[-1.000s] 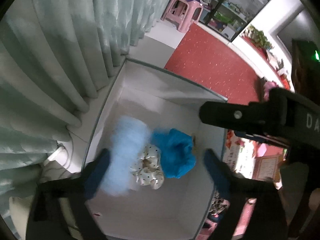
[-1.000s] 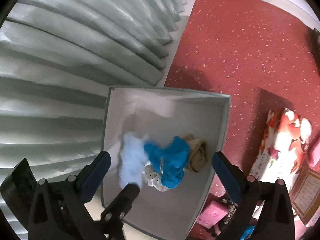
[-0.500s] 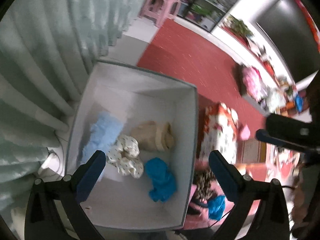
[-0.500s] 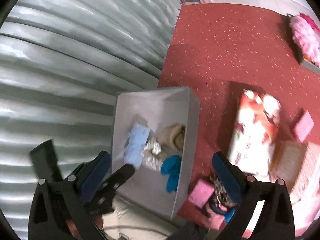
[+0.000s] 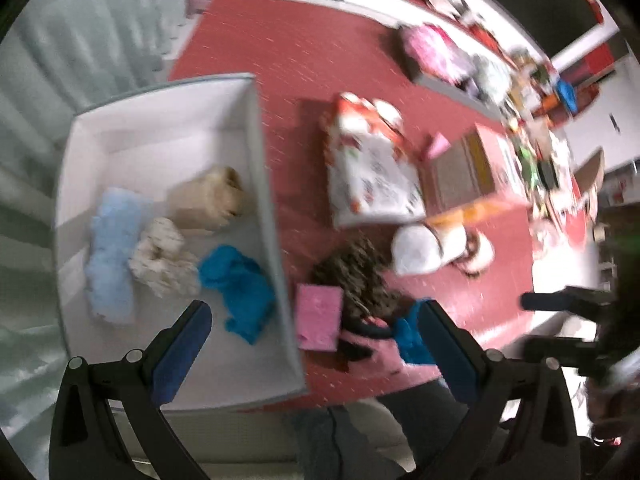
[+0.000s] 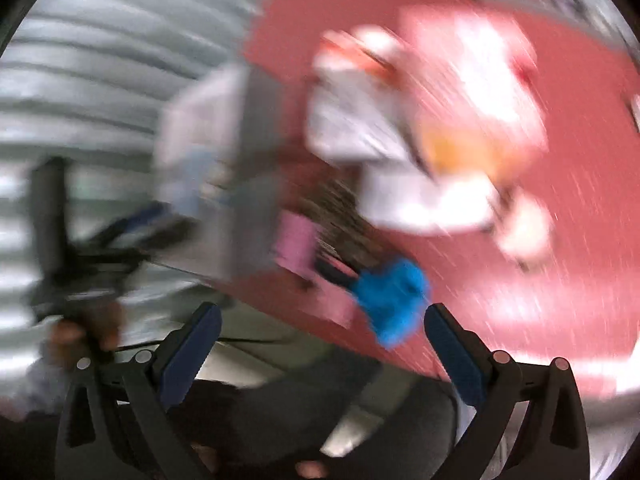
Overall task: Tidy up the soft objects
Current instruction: 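Move both grippers back over the pile of soft items, then grasp the pink knit sock with the left gripper while the right gripper grasps the blue mesh cloth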
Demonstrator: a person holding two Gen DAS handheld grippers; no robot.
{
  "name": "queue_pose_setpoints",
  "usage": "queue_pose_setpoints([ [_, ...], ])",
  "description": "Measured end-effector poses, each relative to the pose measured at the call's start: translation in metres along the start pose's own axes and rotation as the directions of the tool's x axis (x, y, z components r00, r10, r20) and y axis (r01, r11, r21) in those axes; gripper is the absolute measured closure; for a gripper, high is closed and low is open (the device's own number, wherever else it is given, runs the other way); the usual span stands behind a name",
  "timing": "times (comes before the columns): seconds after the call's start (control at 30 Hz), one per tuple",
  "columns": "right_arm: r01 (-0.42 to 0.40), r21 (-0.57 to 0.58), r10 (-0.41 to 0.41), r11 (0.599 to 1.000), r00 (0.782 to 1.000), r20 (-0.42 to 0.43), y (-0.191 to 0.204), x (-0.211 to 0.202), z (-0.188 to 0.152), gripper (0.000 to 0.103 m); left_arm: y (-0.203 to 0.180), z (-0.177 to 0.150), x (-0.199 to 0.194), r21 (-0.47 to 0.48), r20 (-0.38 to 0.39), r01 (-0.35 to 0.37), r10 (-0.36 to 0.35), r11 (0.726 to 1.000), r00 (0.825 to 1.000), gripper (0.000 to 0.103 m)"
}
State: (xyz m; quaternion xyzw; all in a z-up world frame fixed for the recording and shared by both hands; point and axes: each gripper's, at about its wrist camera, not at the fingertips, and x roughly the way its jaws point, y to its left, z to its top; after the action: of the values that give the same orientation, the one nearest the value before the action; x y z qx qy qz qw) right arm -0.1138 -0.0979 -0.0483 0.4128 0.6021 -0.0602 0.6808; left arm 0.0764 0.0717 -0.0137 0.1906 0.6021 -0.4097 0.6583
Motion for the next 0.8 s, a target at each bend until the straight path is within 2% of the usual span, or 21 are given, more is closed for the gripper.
queue_pose_setpoints([
  [0.13,0.092,0.12,-0.084,0.989,0.994,-0.067,-0.042,0.042,-0.01,0.001,-0.027,-0.003,0.008,0.061,-0.038,-0.018,0.02,0.998,0.999,0.0],
  [0.27,0.176,0.102,-0.168,0.979,0.983,-0.079,-0.049,0.074,-0.004,0.001,-0.048,-0.007,0.02,0.114,-0.078,-0.037,0.046,0.993,0.996,0.0],
  [0.4,0.196,0.122,-0.184,0.973,0.978,-0.098,-0.051,0.102,0.005,0.001,-0.066,-0.015,0.036,0.175,-0.108,-0.081,0.101,0.981,0.989,0.0],
  [0.47,0.191,0.092,-0.182,0.977,0.979,-0.097,-0.046,0.111,0.008,0.001,-0.072,-0.021,0.041,0.181,-0.117,-0.095,0.117,0.979,0.986,0.0],
  [0.57,0.237,0.02,-0.234,0.971,0.967,-0.103,-0.038,0.123,0.009,0.001,-0.077,-0.027,0.049,0.162,-0.131,-0.114,0.136,0.98,0.982,0.0],
  [0.7,0.255,-0.009,-0.255,0.967,0.963,-0.091,-0.043,0.126,0.007,0.001,-0.08,-0.032,0.059,0.134,-0.163,-0.129,0.151,0.982,0.975,0.0],
  [0.73,0.257,-0.016,-0.258,0.966,0.962,-0.087,-0.045,0.125,0.005,0.009,-0.08,-0.033,0.063,0.124,-0.175,-0.13,0.15,0.984,0.973,0.0],
  [0.77,0.263,-0.026,-0.264,0.964,0.961,-0.085,-0.047,0.123,0.004,0.027,-0.081,-0.034,0.067,0.116,-0.183,-0.13,0.15,0.985,0.972,0.0],
  [0.8,0.281,-0.034,-0.282,0.959,0.956,-0.075,-0.049,0.12,0.002,0.035,-0.082,-0.035,0.07,0.111,-0.188,-0.132,0.152,0.985,0.97,0.0],
])
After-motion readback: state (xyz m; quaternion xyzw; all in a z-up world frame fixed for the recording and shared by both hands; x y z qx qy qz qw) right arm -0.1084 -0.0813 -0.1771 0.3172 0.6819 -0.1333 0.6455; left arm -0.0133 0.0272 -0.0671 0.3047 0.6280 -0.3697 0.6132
